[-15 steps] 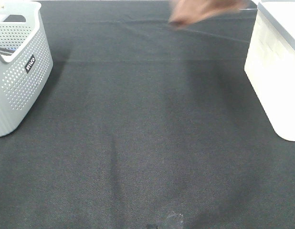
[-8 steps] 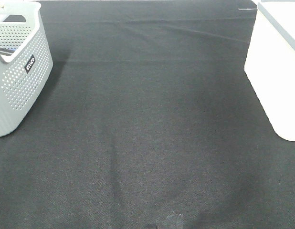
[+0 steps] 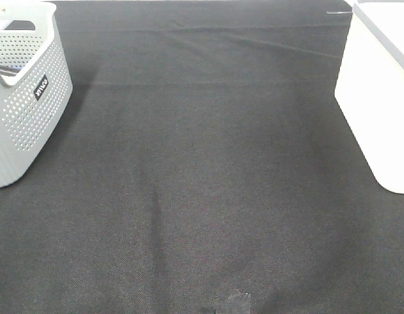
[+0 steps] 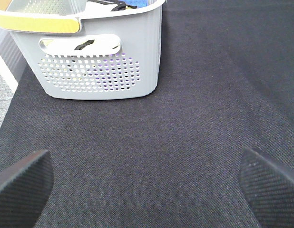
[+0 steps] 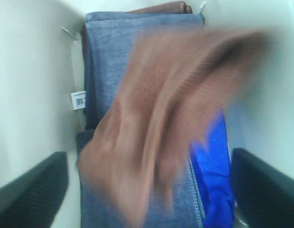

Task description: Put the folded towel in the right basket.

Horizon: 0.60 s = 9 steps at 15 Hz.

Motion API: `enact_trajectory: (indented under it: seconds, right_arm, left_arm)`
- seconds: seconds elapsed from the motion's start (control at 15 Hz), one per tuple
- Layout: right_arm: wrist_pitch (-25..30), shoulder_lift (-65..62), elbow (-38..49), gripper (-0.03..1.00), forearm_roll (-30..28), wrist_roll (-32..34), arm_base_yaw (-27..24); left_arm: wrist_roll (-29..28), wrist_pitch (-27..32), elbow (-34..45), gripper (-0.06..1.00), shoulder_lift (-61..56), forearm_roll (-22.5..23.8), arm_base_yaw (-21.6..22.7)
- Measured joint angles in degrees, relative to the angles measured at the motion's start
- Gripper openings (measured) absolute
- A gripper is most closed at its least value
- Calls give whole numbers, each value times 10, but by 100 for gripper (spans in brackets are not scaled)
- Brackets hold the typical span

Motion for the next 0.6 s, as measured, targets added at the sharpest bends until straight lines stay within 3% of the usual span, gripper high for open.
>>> enact_trajectory:
  seconds: [0.07, 0.33, 0.6]
  right_arm:
    - [0, 1, 0, 95, -2, 2, 0]
    - [0, 1, 0, 97, -6, -1, 6]
    - [0, -40, 0, 97, -30, 26, 96]
  left_arm:
    - [0, 0, 0, 99, 0, 0, 0]
    - [0, 0, 0, 99, 0, 0, 0]
    - [0, 0, 0, 99, 0, 2, 0]
